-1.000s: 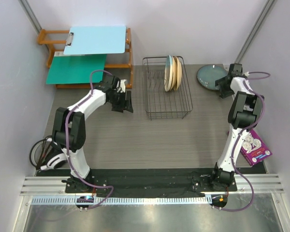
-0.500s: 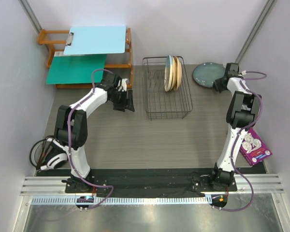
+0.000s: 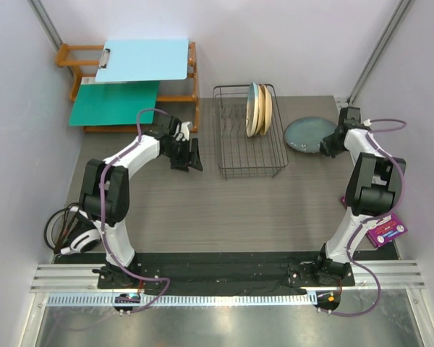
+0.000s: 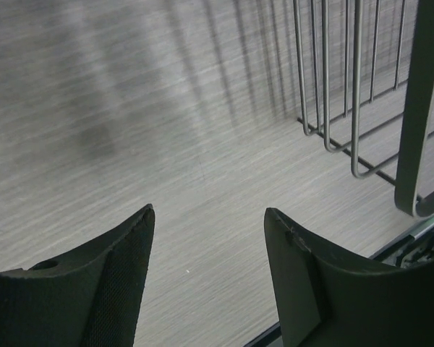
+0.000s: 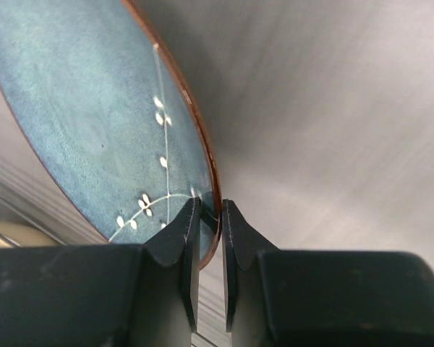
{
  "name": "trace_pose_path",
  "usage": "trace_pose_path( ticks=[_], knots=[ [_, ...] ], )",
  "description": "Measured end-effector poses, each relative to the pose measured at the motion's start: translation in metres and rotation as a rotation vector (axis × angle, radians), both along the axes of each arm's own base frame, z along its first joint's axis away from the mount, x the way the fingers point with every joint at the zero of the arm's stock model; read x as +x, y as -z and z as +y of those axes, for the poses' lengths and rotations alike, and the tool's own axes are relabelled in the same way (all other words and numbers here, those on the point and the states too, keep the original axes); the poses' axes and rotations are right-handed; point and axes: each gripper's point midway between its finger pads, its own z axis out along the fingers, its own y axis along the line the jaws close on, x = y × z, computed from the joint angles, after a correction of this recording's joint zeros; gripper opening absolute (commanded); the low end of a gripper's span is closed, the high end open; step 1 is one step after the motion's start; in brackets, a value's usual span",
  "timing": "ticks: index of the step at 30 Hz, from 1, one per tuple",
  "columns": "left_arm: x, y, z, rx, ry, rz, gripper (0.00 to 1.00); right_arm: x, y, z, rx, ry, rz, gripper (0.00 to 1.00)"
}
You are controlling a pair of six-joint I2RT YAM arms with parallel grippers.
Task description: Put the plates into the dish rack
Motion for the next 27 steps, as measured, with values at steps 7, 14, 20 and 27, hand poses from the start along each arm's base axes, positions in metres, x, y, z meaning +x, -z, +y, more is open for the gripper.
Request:
trace_pose_path(
  ticks=[7,14,20,27],
  knots=[
    [-0.01,-0.004,-0.002,-0.041,-0.025,0.005,0.63,-0.05,-0.016,-0.014,-0.064,-0.071,0.072,0.01],
    [-0.024,-0.012,-0.003,-0.095,-0.048,-0.028,0.63,-0.105,-0.027,-0.027,-0.132,-0.188,0.124,0.01],
    [-0.038,-0.013,-0.001,-0.126,-0.071,-0.04,0.63,-0.143,-0.019,-0.011,-0.146,-0.373,0.154,0.01],
    [-0.04,-0.02,-0.001,-0.152,-0.087,-0.075,0.63,-0.17,-0.014,0.006,-0.12,-0.562,0.209,0.01]
  ],
)
